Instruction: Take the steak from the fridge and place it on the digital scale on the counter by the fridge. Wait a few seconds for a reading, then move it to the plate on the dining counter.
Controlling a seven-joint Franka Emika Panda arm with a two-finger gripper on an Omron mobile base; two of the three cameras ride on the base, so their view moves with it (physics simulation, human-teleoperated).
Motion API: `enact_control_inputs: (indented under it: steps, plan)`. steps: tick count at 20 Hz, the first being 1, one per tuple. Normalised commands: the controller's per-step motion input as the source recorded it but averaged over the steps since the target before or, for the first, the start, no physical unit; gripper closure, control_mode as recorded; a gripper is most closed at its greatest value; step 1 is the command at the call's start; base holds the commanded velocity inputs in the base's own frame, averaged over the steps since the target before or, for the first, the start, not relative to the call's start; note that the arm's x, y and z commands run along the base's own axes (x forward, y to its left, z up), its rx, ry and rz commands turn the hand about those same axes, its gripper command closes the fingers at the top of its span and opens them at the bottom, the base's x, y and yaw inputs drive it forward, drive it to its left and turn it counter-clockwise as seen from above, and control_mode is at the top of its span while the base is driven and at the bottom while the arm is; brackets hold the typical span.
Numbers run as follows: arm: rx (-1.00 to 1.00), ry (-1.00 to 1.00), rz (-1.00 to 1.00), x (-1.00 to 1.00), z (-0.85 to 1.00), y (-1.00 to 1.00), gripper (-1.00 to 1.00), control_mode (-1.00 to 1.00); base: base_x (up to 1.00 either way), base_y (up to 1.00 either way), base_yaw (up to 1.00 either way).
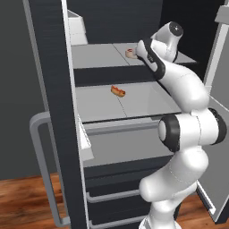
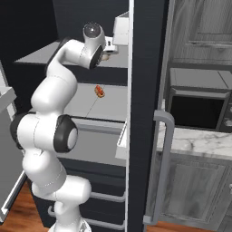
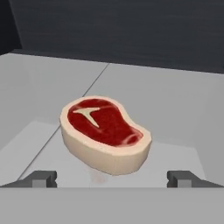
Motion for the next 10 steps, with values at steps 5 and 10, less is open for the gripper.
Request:
enact_control_inputs:
  steps: [5,10]
  plan:
    - [0.00,0.00,0.00,0.32,-0.06,-0.02,-1.00,-1.00,0.00,0.00,0.00]
    - [0.00,0.01,0.00,0.23,-0.13,0.00,-1.00,-1.00,0.00,0.00,0.00]
